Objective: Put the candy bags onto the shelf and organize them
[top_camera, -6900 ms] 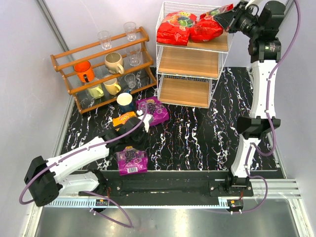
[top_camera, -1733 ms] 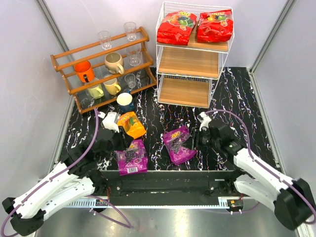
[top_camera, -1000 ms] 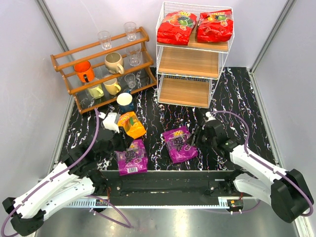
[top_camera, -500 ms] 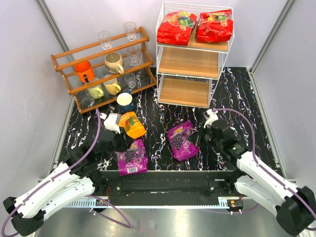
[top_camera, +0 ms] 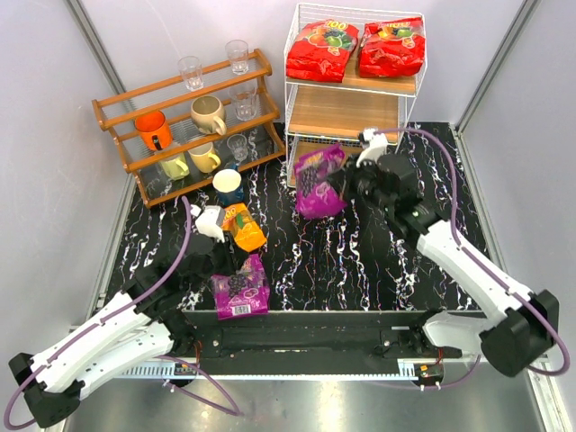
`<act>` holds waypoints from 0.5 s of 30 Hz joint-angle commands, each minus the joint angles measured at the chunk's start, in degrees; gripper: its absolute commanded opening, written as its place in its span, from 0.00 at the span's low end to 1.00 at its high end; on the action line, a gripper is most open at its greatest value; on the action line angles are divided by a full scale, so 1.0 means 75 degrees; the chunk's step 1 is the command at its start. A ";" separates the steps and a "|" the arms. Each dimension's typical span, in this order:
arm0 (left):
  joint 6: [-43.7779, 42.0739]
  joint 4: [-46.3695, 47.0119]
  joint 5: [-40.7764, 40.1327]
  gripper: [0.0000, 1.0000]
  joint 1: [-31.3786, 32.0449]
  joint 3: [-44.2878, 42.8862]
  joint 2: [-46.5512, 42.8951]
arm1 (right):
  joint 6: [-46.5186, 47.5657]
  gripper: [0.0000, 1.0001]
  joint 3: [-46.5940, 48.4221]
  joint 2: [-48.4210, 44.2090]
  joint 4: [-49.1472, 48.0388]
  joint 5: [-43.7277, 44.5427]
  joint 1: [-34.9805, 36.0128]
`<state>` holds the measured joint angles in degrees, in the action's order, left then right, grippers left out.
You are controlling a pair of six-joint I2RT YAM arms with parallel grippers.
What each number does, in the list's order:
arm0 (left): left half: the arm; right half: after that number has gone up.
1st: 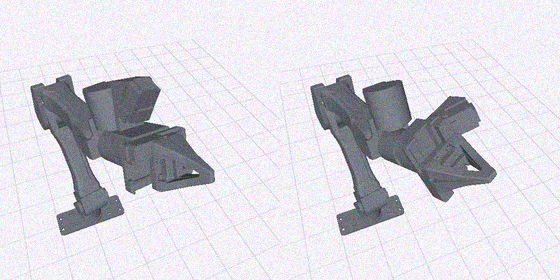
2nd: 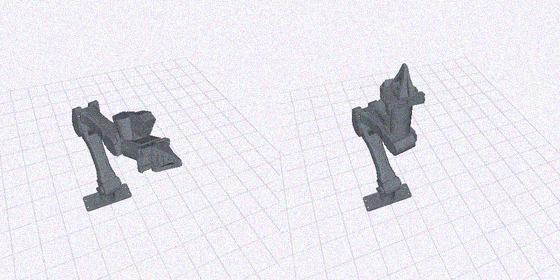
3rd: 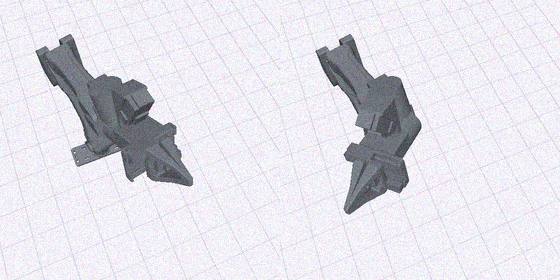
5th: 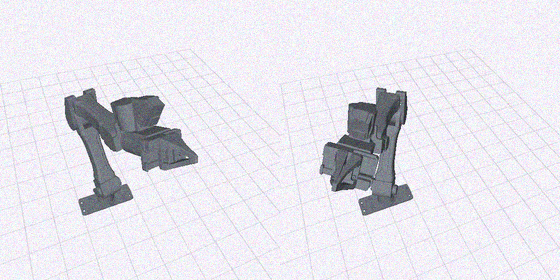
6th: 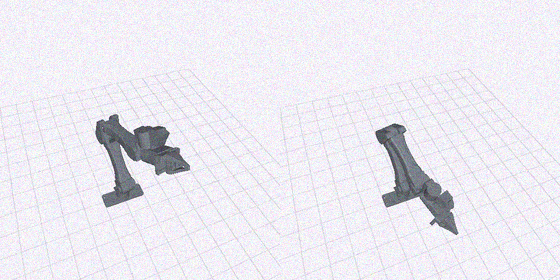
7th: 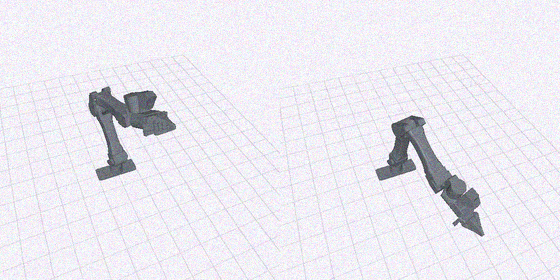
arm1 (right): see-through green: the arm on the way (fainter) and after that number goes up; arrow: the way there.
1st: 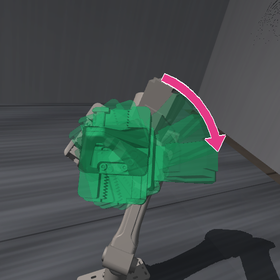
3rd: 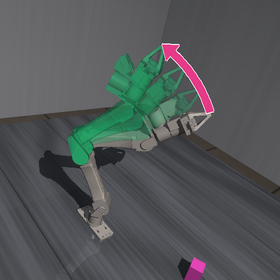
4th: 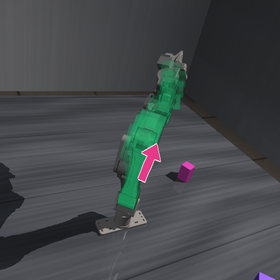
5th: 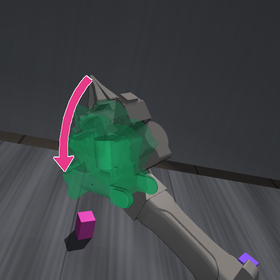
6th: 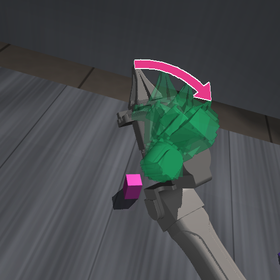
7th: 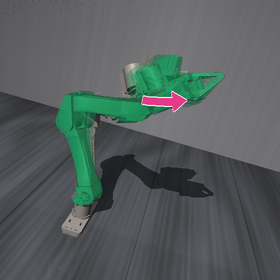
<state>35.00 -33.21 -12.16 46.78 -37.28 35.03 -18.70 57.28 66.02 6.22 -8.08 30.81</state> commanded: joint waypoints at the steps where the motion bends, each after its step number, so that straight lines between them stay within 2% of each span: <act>1: -0.0003 0.0502 0.0122 0.28 -0.0027 0.0130 -0.0041 | 0.0547 0.00 0.1501 0.0664 -0.2139 0.0572 0.0029; 8: -0.0108 0.0631 0.0226 0.28 -0.0027 0.0154 0.0076 | 0.0735 0.00 0.2335 0.1556 -0.3359 0.1509 0.0017; 15: -0.0155 0.0959 0.0614 0.28 -0.0027 0.0037 0.0193 | 0.0911 0.00 0.3003 0.2528 -0.4192 0.1756 -0.0030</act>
<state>34.68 -30.76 -10.15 46.78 -35.94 36.23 -14.20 73.78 82.83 -11.42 0.54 30.81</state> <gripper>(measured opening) 0.285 0.007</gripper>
